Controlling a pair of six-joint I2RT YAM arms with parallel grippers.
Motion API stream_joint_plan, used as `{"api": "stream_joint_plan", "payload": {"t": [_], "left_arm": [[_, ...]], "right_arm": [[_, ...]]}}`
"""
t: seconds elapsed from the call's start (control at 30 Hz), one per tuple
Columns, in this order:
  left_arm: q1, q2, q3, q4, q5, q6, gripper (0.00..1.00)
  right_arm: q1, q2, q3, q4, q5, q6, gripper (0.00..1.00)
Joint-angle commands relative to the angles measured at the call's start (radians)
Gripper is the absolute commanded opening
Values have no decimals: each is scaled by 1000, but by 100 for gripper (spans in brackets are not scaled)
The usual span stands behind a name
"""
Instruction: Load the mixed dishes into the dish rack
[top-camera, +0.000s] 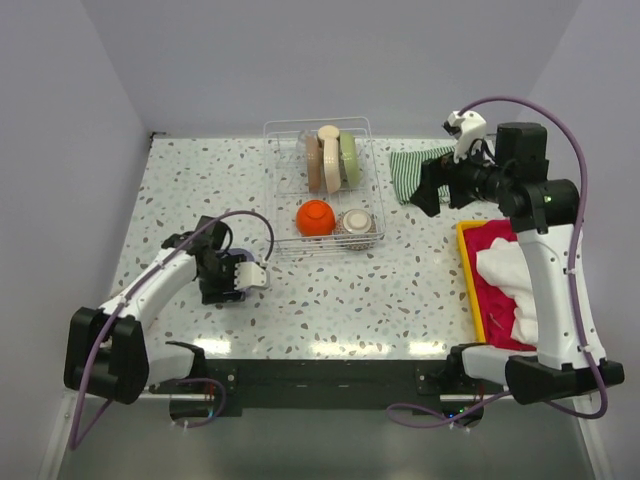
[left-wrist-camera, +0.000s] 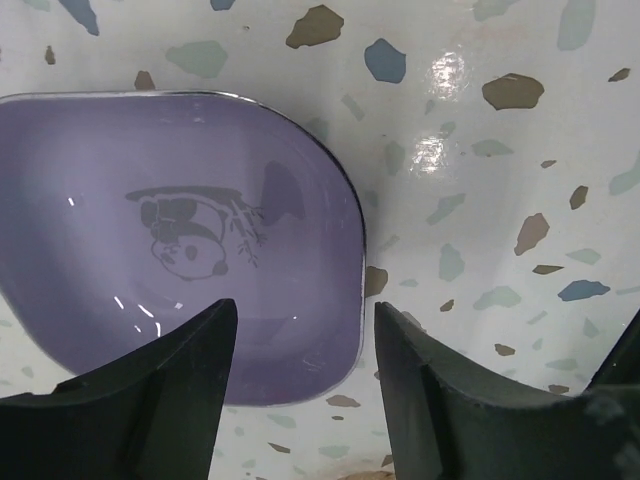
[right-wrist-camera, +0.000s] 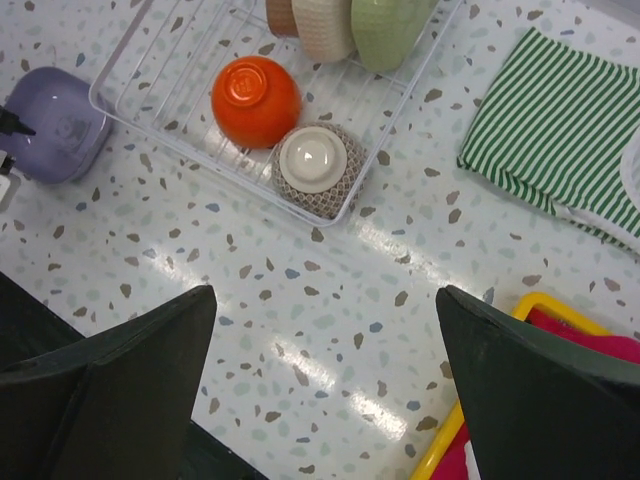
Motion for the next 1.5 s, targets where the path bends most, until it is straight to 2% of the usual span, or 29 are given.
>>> {"api": "stream_joint_plan", "payload": {"t": [0.0, 0.07, 0.23, 0.33, 0.37, 0.47, 0.5, 0.6, 0.67, 0.7, 0.73, 0.8, 0.83, 0.93, 0.97, 1.07, 1.1, 1.13, 1.17, 1.2, 1.27, 1.3, 1.33, 1.37, 1.4, 1.43, 1.47], "left_arm": [[-12, 48, -18, 83, -3, -14, 57], [-19, 57, -21, 79, 7, -22, 46], [-42, 48, -64, 60, 5, -30, 34], [-47, 39, -83, 60, 2, -44, 22], [-47, 34, -81, 50, 10, -51, 14], [-47, 23, -48, -2, 28, -85, 0], [-47, 16, -28, -22, 36, -108, 0], [-26, -24, 87, -102, 80, -157, 0], [43, -18, 222, -110, 155, -210, 0], [77, 2, 280, -115, 190, -264, 0], [141, 26, 408, -115, 226, -298, 0], [189, 126, 547, -80, 318, -426, 0], [221, 197, 674, -35, 356, -470, 0], [231, 332, 860, 130, 503, -672, 0], [231, 370, 899, 172, 592, -723, 0], [231, 523, 1038, 363, 750, -968, 0], [231, 560, 1089, 420, 792, -1137, 0], [231, 627, 1109, 535, 836, -1215, 0], [231, 656, 1123, 602, 906, -1413, 0], [231, 681, 1121, 675, 934, -1509, 0], [231, 729, 1079, 1001, 1003, -1730, 0], [231, 740, 992, 1151, 1022, -2003, 0], [231, 764, 939, 1540, 1036, -2170, 0], [231, 782, 893, 1729, 1038, -2335, 0], [228, 805, 855, 1861, 1036, -2569, 0], [221, 845, 861, 1904, 1041, -2605, 0], [215, 858, 873, 1874, 1054, -2566, 0]], "right_arm": [[-24, -24, -59, 14, -21, 5, 96], [-22, -37, -82, 11, -19, 4, 96], [-25, -38, -99, 16, -27, 5, 95], [-27, -32, -100, 17, -34, 11, 95], [-27, -29, -102, 19, -34, 11, 95], [-25, -26, -109, 20, -44, 17, 95], [-25, -21, -112, 22, -48, 19, 95], [-25, 14, -125, 36, -62, 42, 94], [-25, 49, -119, 40, -77, 56, 94], [-25, 69, -111, 40, -88, 63, 93], [-25, 115, -91, 39, -88, 66, 93], [-25, 160, -68, 37, -76, 66, 93], [-27, 201, -47, 39, -64, 68, 93], [-27, 271, -24, 30, 5, 73, 93], [-27, 287, -20, 25, 19, 73, 93], [-27, 347, 19, -27, 77, 53, 93], [-25, 359, 35, -59, 96, 28, 93], [-25, 367, 65, -70, 116, 25, 93], [-25, 385, 81, -79, 154, 22, 93], [-25, 393, 93, -95, 163, 11, 93], [-25, 399, 104, -95, 192, 1, 93], [-27, 399, 102, -93, 200, -4, 93], [-27, 398, 93, -89, 208, -9, 93], [-27, 396, 86, -84, 220, -10, 93], [-27, 391, 61, -72, 226, -15, 93], [-27, 390, 49, -64, 232, -16, 93], [-27, 390, 38, -59, 237, -15, 93]]}}
